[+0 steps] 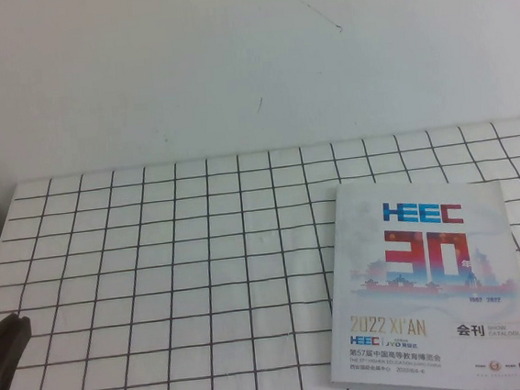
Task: Close book
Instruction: 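Close the open booklet and leave it lying on the table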
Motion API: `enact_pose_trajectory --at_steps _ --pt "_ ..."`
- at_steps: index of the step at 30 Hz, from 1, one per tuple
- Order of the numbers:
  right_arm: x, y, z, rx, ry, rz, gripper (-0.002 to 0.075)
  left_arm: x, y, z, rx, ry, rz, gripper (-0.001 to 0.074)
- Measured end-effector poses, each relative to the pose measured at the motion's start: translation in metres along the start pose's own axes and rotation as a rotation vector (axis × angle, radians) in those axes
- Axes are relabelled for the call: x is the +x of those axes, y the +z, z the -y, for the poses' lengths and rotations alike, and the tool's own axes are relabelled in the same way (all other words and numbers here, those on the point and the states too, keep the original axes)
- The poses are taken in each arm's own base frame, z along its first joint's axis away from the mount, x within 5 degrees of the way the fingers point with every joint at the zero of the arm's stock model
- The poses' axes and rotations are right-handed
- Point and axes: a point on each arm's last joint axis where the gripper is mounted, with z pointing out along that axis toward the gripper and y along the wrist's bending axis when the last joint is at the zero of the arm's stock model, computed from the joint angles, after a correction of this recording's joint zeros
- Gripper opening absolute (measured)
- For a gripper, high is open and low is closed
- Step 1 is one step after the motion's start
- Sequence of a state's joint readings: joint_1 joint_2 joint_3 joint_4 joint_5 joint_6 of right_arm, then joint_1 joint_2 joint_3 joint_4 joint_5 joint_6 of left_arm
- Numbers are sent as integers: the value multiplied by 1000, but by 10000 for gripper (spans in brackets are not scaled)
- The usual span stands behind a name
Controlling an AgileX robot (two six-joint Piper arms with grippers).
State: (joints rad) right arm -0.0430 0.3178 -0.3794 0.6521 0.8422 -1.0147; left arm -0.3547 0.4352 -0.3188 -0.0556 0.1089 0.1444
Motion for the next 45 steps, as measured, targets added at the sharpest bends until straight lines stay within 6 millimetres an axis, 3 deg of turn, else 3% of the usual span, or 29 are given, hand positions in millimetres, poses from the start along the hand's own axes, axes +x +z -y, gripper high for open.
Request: enact_pose_trajectory --at_steps 12,15,22,26,34,45 --pt "0 0 0 -1 1 2 -3 6 -8 -2 -35 -2 58 -4" --pt "0 0 0 -1 1 2 -3 24 -15 -4 -82 3 60 -4" --pt "0 0 0 -1 2 2 -3 90 -24 -3 -185 -9 -3 -4" --pt "0 0 0 -1 2 2 -3 103 -30 -2 -212 -24 -67 -4" --pt "0 0 0 -1 1 6 -3 108 -31 -1 -212 -71 -117 -4" --pt "0 0 0 -2 2 7 -3 108 -32 -1 -226 -259 -98 -4"
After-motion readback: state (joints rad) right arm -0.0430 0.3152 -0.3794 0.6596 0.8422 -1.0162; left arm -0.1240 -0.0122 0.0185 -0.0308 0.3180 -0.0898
